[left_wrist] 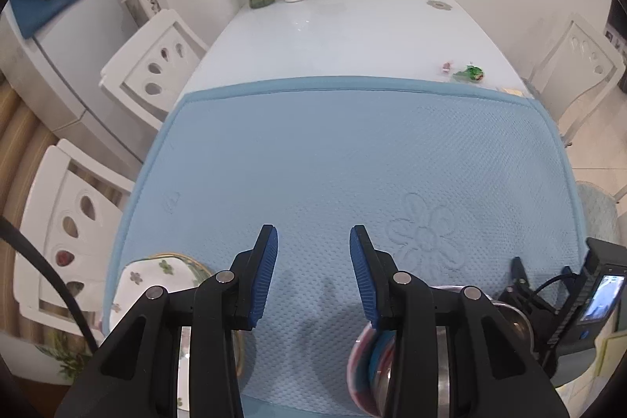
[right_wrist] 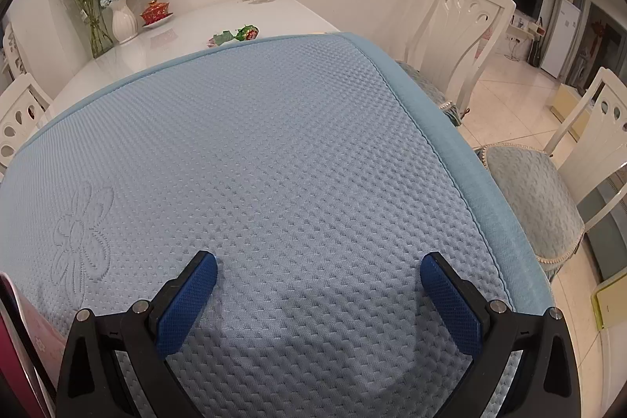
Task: Organize plates and bowls
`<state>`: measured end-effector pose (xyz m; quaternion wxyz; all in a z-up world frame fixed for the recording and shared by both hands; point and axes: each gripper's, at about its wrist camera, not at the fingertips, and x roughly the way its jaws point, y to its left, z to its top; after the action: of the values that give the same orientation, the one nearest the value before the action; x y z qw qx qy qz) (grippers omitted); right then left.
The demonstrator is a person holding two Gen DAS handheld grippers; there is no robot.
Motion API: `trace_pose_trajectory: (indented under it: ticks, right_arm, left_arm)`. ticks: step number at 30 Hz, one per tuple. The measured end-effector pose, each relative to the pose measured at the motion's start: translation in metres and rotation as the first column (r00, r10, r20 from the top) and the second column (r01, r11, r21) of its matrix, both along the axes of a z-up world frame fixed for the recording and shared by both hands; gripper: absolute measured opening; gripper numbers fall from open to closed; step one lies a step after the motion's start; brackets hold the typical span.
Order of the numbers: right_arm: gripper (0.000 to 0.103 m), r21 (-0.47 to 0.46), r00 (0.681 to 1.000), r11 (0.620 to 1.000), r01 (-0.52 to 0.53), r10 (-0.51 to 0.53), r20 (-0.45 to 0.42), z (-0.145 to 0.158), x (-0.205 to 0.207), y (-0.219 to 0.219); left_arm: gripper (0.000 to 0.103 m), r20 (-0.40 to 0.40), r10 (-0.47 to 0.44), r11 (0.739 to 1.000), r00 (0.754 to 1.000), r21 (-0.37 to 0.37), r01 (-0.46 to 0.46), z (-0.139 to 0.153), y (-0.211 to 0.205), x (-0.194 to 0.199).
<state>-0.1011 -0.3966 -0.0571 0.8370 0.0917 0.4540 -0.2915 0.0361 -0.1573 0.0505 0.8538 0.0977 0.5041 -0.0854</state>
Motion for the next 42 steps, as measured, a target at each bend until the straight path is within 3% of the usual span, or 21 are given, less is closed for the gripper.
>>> trace_pose_trajectory:
  ticks: [4, 8, 13, 16, 26, 32, 39, 42]
  right_arm:
    - [0.103, 0.000, 1.000, 1.000, 0.000, 0.000, 0.000, 0.000, 0.000, 0.000]
    - [0.103, 0.000, 1.000, 1.000, 0.000, 0.000, 0.000, 0.000, 0.000, 0.000]
    - [0.103, 0.000, 1.000, 1.000, 0.000, 0.000, 0.001, 0.000, 0.000, 0.000]
    - [0.103, 0.000, 1.000, 1.000, 0.000, 0.000, 0.001, 0.000, 0.000, 0.000]
    - [0.103, 0.000, 1.000, 1.000, 0.000, 0.000, 0.001, 0.000, 0.000, 0.000]
    - [0.103, 0.000, 1.000, 1.000, 0.000, 0.000, 0.001, 0.000, 0.000, 0.000]
    - [0.103, 0.009, 1.000, 1.000, 0.001, -0.001, 0.003, 0.000, -0.001, 0.000]
    - [0.103, 0.101, 0.989, 0.991, -0.094, 0.104, -0.104, 0.004, 0.002, -0.005]
  left_arm:
    - [0.036, -0.019, 0.038, 0.999, 0.999, -0.028, -0.038, 0.000, 0.010, 0.005]
    - [0.036, 0.019, 0.041, 0.999, 0.999, -0.018, -0.041, 0.007, 0.014, 0.003]
    - [0.036, -0.003, 0.012, 0.990, 1.000, -0.139, -0.012, 0.014, 0.014, 0.000]
    - [0.036, -0.002, -0.006, 0.986, 1.000, -0.169, 0.006, 0.018, 0.011, -0.003]
    - [0.036, 0.079, 0.038, 0.987, 0.996, -0.158, -0.025, 0.018, 0.029, 0.000]
    - [0.036, 0.022, 0.017, 0.991, 1.000, -0.135, -0.014, -0.005, 0.038, -0.002]
    - [0.036, -0.027, 0.000, 0.987, 1.000, -0.159, -0.005, -0.017, 0.052, -0.020]
    - [0.036, -0.028, -0.016, 0.985, 0.999, -0.170, 0.011, -0.016, 0.055, -0.023]
